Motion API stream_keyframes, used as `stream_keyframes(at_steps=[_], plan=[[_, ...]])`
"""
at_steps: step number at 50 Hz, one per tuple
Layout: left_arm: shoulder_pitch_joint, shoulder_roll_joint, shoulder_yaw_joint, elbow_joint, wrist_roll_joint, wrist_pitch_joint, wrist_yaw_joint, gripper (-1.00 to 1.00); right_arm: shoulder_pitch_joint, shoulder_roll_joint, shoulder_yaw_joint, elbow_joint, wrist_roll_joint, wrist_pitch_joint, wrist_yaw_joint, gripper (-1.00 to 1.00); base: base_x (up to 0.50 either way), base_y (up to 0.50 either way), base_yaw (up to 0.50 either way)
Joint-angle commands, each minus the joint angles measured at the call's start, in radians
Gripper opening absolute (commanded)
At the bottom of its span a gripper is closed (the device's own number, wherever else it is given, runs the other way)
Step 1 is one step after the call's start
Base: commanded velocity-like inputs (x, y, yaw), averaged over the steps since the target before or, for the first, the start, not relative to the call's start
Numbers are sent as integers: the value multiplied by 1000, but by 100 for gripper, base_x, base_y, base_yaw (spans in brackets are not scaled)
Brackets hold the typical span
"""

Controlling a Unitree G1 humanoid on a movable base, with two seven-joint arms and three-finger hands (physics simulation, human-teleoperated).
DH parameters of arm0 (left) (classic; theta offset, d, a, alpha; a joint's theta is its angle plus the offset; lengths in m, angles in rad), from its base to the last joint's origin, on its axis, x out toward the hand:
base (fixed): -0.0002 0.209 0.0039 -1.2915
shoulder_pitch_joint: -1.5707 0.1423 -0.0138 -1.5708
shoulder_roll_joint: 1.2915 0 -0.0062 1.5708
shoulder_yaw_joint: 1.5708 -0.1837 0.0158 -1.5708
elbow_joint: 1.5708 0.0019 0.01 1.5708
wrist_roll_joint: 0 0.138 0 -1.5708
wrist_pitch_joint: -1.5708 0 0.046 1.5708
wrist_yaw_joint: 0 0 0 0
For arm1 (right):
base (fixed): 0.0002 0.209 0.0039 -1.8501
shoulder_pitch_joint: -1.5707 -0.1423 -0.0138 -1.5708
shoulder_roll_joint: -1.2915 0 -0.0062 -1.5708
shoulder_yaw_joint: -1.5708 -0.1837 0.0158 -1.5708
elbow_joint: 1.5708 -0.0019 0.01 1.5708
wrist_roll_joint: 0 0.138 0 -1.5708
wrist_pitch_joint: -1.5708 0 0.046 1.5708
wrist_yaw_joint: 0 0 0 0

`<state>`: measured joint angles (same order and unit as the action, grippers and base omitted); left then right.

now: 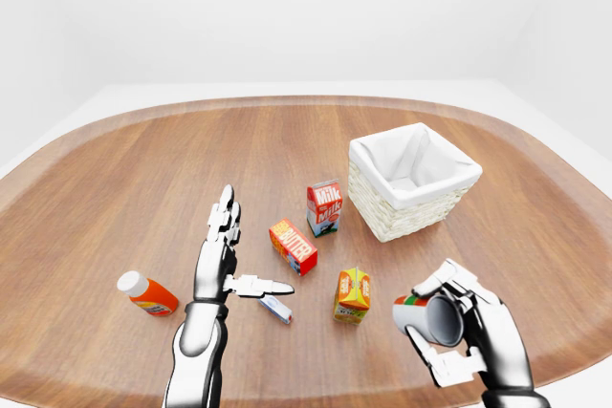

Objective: Pick up the alphabet soup and the tomato sauce, and put them in the basket.

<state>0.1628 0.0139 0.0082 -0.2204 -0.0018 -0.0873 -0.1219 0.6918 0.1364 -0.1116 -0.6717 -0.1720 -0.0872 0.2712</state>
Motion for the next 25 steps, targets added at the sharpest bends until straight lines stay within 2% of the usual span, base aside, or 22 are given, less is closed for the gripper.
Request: stream_keyframes(at_steps=[1, 25], plan=[[-10, -5, 11, 3, 21, 0, 28, 100, -16, -27, 26, -111, -31, 0, -37, -100, 0, 0, 0], [-10, -5, 11, 3, 21, 0, 28, 100, -132, -9, 4, -375, -77, 0, 56, -100, 0, 0, 0]])
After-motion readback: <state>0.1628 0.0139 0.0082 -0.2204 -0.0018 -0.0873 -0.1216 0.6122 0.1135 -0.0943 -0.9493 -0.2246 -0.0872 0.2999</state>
